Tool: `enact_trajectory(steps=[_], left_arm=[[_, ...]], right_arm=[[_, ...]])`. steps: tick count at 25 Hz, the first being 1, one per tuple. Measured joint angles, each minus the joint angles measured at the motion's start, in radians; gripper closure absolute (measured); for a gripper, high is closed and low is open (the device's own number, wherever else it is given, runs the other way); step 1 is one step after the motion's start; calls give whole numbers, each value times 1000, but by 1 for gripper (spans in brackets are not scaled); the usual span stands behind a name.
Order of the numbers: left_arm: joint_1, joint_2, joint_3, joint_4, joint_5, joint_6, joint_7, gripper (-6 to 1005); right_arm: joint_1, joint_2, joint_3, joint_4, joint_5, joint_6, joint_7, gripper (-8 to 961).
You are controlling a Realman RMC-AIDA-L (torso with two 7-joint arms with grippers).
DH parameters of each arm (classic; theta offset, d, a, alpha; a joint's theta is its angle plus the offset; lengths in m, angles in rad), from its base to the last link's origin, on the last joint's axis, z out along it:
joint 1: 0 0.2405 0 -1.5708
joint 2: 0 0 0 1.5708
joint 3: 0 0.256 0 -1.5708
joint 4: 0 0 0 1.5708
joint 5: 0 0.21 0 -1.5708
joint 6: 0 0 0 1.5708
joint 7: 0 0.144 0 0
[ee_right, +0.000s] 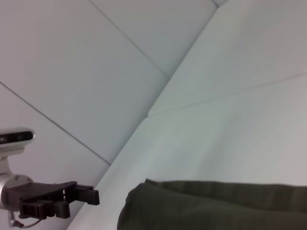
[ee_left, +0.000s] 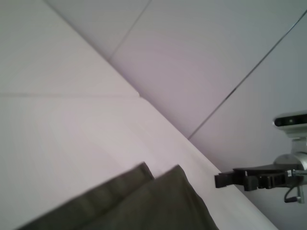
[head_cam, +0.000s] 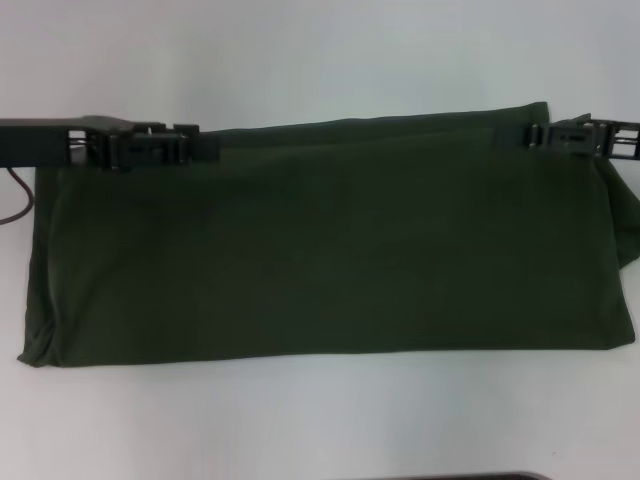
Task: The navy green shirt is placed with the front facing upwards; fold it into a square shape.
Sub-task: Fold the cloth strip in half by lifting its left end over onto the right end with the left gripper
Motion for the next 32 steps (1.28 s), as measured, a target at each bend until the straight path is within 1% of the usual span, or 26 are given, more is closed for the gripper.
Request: enact_trajectory(steps=[2, 4, 8, 11, 12, 14, 16, 17, 19, 21, 24, 32], left_arm=[[-2, 1, 20, 1, 0, -1, -28, 416], [-1, 1, 21, 6, -3, -4, -37, 408], [3, 2, 18, 7, -7, -2, -42, 330], [1, 2, 23, 19, -3, 0, -70, 272], [0, 3, 26, 25, -1, 2, -89, 252], [-3, 14, 55, 55, 9, 9, -191, 213], [-9, 42, 97, 79, 20, 13, -324, 185], [-16, 61, 115, 83, 37, 16, -393, 176], [-34, 90, 122, 77, 87, 22, -485, 157], [-50, 108, 120, 66, 168, 24, -556, 147], [-60, 116, 118, 61, 269, 16, -614, 145], [-72, 123, 117, 61, 391, 46, -653, 143]], right_arm=[[6, 6, -17, -3, -5, -2, 5, 317], [10, 11, -48, -13, -5, -11, 3, 268], [17, 12, -137, -28, -5, -17, 2, 134], [26, 13, -156, -34, -3, -17, 12, 25], [28, 13, -155, -42, 1, -26, 27, 25], [29, 12, -151, -76, 15, -50, 72, 24], [29, 10, -149, -120, 30, -71, 135, 24], [28, 10, -148, -139, 33, -75, 156, 24], [26, 10, -148, -173, 36, -79, 187, 23], [24, 12, -148, -189, 36, -80, 195, 23], [24, 13, -149, -193, 36, -79, 197, 25], [27, 13, -160, -194, 32, -76, 196, 26]])
